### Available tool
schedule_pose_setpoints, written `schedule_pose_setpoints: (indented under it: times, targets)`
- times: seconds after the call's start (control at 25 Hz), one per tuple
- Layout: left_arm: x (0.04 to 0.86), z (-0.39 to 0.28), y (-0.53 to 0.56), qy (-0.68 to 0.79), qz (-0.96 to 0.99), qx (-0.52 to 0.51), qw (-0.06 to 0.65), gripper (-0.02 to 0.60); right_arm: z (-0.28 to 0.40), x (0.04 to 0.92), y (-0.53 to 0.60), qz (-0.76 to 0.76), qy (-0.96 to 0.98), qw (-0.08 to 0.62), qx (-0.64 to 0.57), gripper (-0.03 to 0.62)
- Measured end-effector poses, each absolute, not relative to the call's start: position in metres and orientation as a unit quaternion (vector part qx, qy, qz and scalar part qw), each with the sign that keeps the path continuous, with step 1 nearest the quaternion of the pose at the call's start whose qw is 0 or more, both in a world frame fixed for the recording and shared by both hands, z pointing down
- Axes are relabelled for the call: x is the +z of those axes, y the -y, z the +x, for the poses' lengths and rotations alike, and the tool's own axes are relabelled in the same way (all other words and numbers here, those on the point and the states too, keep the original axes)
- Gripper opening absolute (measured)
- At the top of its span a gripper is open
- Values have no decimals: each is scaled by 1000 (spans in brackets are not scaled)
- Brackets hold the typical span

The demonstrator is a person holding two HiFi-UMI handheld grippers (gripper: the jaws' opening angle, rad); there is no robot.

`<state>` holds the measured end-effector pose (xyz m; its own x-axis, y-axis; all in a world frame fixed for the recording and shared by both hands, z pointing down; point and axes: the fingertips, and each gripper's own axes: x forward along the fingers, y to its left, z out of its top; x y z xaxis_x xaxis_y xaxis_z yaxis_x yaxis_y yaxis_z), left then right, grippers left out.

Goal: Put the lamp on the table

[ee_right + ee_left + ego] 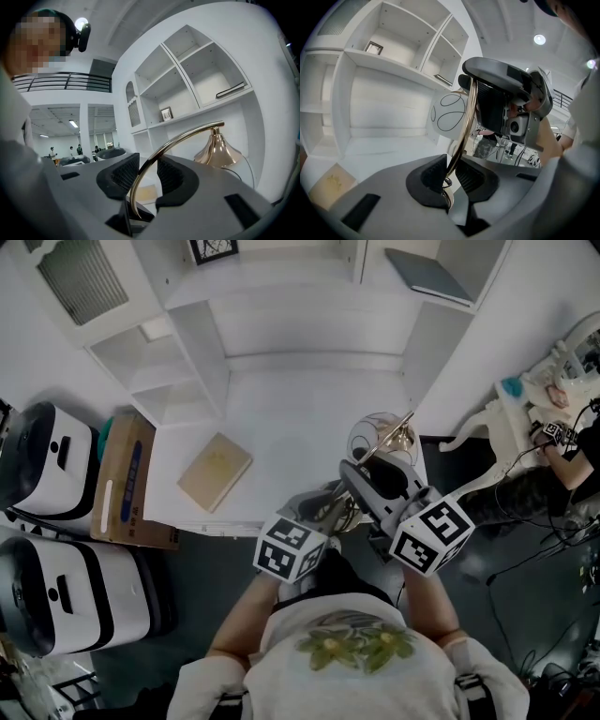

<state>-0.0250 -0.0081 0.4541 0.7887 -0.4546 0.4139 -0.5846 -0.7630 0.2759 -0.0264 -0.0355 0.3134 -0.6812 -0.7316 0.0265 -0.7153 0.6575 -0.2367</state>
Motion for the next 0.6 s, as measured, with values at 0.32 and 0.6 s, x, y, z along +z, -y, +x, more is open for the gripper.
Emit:
schedule_pose_setpoints:
  times: [0.32, 0.6]
  targets:
    - [438, -16, 56, 288, 927, 158, 184, 72, -18, 296, 78, -393, -913, 42, -98, 132]
    - [430, -9, 93, 291, 927, 152, 182, 72, -12, 288, 114, -389, -916, 45, -87, 132]
